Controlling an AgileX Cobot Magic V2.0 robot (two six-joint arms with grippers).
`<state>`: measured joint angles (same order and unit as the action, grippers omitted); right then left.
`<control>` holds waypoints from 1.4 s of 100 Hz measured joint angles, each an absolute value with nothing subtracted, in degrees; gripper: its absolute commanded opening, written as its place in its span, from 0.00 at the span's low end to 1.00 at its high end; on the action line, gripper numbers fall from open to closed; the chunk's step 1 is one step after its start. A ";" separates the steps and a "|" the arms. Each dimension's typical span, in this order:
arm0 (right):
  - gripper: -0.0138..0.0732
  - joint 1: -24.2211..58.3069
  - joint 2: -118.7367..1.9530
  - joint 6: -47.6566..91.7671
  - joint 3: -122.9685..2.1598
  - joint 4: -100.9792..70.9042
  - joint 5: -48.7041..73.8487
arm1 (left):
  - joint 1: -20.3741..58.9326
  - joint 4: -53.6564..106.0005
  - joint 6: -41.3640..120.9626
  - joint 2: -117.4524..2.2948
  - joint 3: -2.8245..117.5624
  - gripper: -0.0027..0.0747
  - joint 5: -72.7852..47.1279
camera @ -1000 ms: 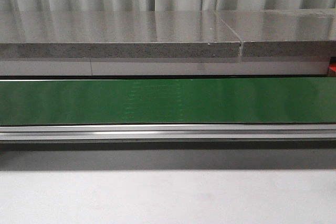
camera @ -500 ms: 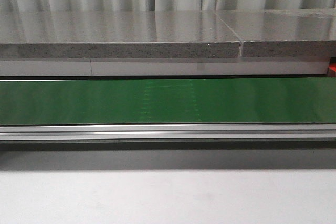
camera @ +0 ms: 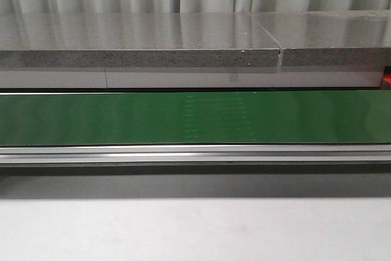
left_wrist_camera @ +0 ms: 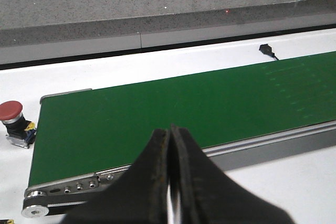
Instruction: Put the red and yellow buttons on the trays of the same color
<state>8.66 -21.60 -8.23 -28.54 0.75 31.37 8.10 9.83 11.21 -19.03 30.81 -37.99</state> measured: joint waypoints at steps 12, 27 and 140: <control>0.08 8.66 -21.60 -8.23 -28.45 0.75 31.37 | 8.10 10.64 11.21 -22.15 30.81 0.01 -37.08; 0.08 8.66 -21.60 -8.23 -28.45 0.75 31.37 | 8.10 10.87 10.44 -27.58 30.92 0.01 -33.17; 0.08 8.66 -21.50 -8.23 -28.45 0.93 31.47 | -22.44 11.08 7.10 -74.29 59.02 0.64 -49.30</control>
